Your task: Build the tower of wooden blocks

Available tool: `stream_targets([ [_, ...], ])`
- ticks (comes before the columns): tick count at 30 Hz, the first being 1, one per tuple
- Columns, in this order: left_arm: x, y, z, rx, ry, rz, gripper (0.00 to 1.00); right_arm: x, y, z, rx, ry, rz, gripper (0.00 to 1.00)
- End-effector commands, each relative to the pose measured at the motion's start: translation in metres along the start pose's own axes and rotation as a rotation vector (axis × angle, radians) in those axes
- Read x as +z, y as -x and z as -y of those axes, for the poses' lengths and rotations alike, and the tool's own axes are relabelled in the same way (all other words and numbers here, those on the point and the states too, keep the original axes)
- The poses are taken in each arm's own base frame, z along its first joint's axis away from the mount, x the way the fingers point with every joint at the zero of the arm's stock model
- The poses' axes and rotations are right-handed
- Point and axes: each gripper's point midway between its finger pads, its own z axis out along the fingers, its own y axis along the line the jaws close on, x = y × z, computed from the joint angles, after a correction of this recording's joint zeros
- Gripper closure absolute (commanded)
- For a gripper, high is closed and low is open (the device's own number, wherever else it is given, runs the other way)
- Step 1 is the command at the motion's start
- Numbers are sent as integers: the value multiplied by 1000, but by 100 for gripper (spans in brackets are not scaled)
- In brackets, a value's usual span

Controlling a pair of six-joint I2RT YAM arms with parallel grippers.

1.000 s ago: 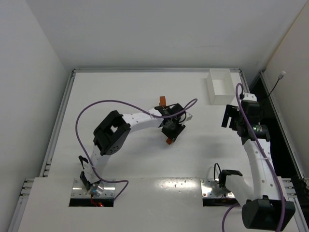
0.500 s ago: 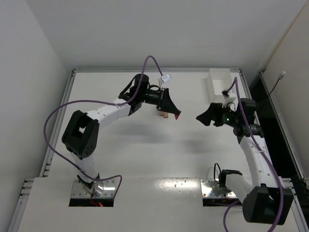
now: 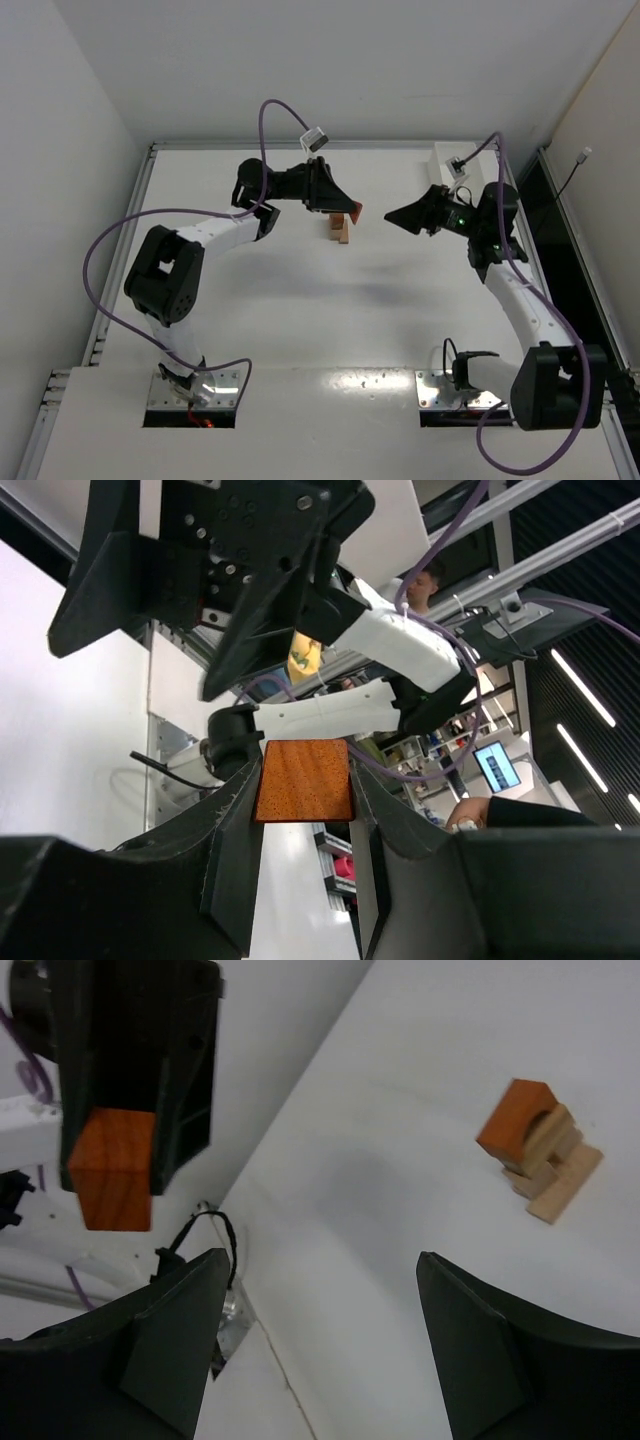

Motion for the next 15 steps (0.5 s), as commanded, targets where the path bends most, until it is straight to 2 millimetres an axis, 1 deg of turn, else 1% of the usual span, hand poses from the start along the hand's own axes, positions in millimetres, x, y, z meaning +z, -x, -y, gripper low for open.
stream_targets([
  [1, -3, 6, 21, 96, -52, 4, 100, 7, 43, -57, -150, 160, 67, 28],
  [2, -6, 11, 13, 85, -41, 23, 100, 9, 45, -65, -154, 177, 65, 29],
  [3, -5, 13, 12, 77, -42, 23, 100, 10, 51, -76, -178, 197, 69, 29],
  [4, -5, 15, 10, 77, -42, 23, 100, 14, 50, -87, -191, 226, 59, 30],
  [5, -7, 21, 9, 87, -40, 32, 100, 15, 51, -94, -202, 241, 57, 30],
  [6, -6, 23, 13, 104, -46, 32, 100, 16, 57, -104, -224, 261, 63, 30],
  [7, -5, 25, 4, 104, -42, 32, 100, 18, 55, -113, -228, 281, 51, 30],
  [8, -7, 32, 8, 116, -40, 41, 100, 18, 57, -123, -246, 306, 47, 32],
  [9, -7, 33, 3, 111, -38, 41, 100, 22, 50, -124, -229, 315, 23, 32],
  [10, -7, 33, -3, 91, -30, 41, 100, 23, 51, -129, -249, 327, 24, 32],
  [13, -9, 40, 2, 114, -33, 48, 100, 26, 42, -126, -225, 331, -6, 32],
  [15, -9, 39, 5, 141, -44, 48, 100, 28, 31, -119, -212, 327, -26, 32],
])
